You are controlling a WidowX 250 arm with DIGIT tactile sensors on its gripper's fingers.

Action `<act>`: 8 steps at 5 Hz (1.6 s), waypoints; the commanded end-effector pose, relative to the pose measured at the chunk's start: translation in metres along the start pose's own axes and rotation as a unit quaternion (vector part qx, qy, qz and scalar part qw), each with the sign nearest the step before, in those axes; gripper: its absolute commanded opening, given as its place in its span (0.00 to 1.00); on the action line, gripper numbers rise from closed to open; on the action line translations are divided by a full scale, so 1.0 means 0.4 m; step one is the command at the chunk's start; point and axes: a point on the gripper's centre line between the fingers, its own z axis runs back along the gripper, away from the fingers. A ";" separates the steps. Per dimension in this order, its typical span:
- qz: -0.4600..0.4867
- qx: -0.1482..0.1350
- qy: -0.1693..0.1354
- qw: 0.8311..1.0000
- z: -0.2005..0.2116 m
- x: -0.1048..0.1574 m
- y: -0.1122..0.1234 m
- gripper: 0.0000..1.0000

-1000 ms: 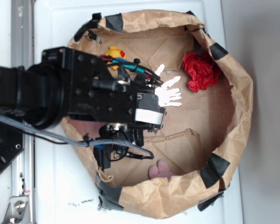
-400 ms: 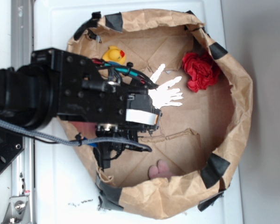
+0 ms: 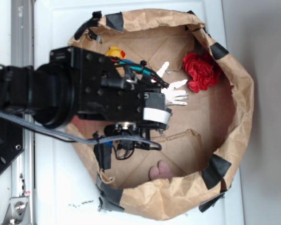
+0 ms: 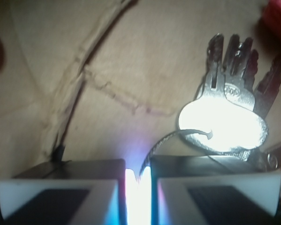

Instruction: Grab the silver keys.

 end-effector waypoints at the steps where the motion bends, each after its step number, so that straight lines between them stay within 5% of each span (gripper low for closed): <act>1: 0.018 0.003 -0.003 1.000 0.016 0.039 0.025 0.00; 2: 0.033 -0.008 -0.008 0.999 0.061 0.052 0.056 0.00; 3: 0.039 -0.057 -0.009 0.998 0.150 0.053 0.087 0.00; 5: 0.034 -0.108 -0.098 0.989 0.351 0.034 0.134 0.00; 8: 0.035 -0.102 -0.088 0.990 0.330 0.049 0.134 0.00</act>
